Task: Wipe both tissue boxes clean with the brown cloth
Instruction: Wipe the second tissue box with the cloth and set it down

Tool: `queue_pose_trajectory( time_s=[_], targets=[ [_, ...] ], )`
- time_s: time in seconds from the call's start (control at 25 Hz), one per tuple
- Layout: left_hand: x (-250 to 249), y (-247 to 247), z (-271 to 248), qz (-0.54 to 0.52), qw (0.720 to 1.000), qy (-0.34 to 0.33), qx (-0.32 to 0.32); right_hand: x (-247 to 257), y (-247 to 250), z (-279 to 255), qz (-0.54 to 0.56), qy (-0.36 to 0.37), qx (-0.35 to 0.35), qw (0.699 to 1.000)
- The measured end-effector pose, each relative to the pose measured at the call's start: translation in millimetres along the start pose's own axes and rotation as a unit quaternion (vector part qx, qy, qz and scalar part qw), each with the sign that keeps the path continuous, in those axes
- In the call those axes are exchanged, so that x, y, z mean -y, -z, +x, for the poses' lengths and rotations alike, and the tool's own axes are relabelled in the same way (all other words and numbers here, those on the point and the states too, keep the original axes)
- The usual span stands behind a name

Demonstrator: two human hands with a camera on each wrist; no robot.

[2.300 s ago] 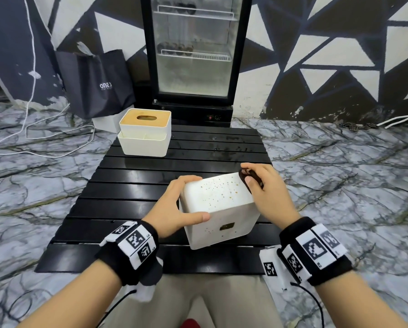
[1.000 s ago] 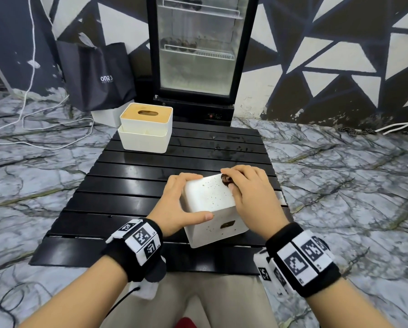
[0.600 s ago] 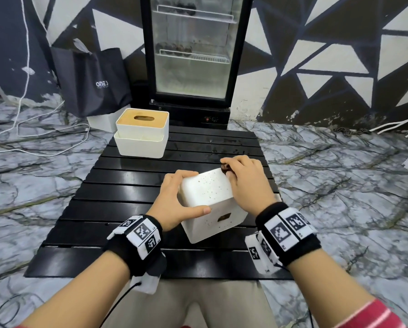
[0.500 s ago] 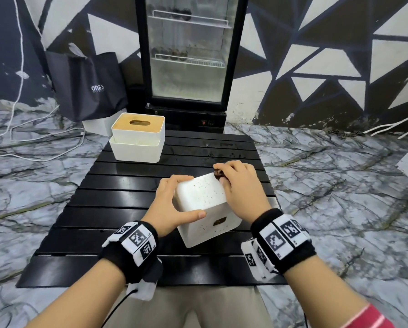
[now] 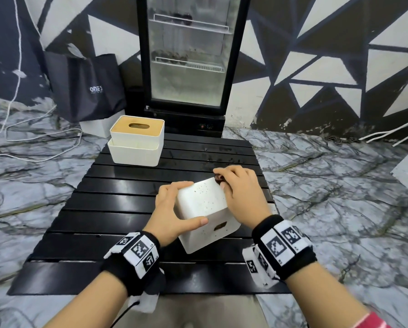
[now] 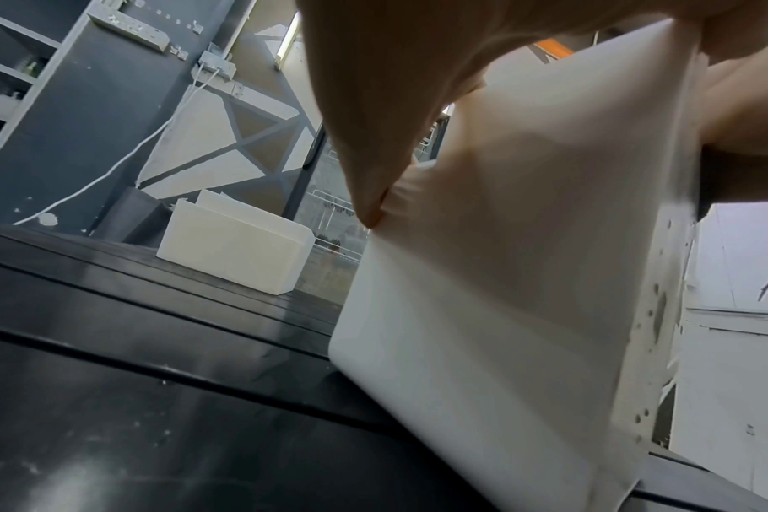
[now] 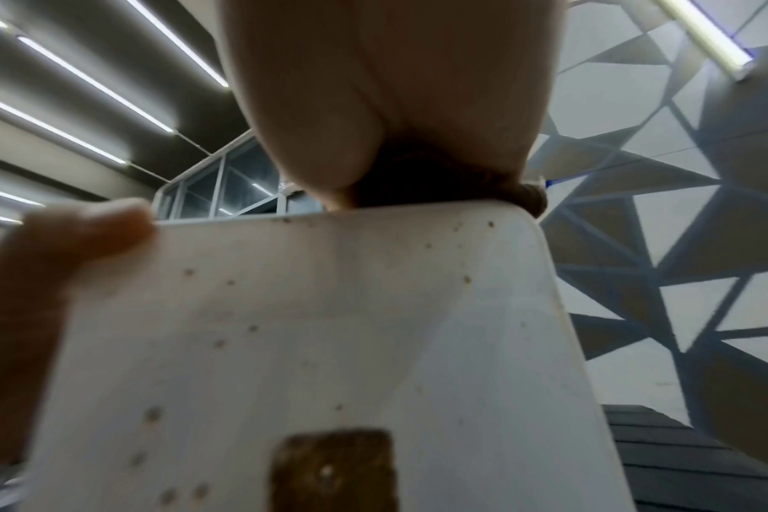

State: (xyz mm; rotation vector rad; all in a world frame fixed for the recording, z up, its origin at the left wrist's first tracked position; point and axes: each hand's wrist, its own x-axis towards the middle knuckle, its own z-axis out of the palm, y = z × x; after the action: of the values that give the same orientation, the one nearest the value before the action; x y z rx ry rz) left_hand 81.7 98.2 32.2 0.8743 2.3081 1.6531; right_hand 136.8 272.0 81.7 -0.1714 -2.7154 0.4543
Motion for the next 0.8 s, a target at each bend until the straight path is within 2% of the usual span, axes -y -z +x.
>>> queue_pose_trajectory(
  time_s=[0.16, 0.28, 0.4, 0.52, 0.64, 0.8],
  targets=[
    [2, 4, -1, -0.012, 1.000, 0.000, 0.010, -2, 2, -23, 0.032, 0.055, 0.007, 0.998],
    [1, 2, 0, -0.023, 1.000, 0.000, 0.010, -8, 7, -16, 0.048, 0.029, 0.025, 0.998],
    [1, -1, 0, -0.018, 1.000, -0.002, -0.001, 4, 1, -5, 0.028, -0.001, 0.001, 1.000],
    [2, -1, -2, -0.013, 1.000, -0.005, -0.009, 20, -7, -12, 0.034, 0.033, -0.001, 0.999],
    [2, -2, -4, -0.010, 1.000, -0.003, -0.018, 16, -5, -21, 0.065, 0.069, 0.022, 0.995],
    [-2, -10, -6, -0.005, 0.999, 0.005, -0.032, -1, 0, -9, 0.067, 0.025, 0.024, 0.997]
  ],
)
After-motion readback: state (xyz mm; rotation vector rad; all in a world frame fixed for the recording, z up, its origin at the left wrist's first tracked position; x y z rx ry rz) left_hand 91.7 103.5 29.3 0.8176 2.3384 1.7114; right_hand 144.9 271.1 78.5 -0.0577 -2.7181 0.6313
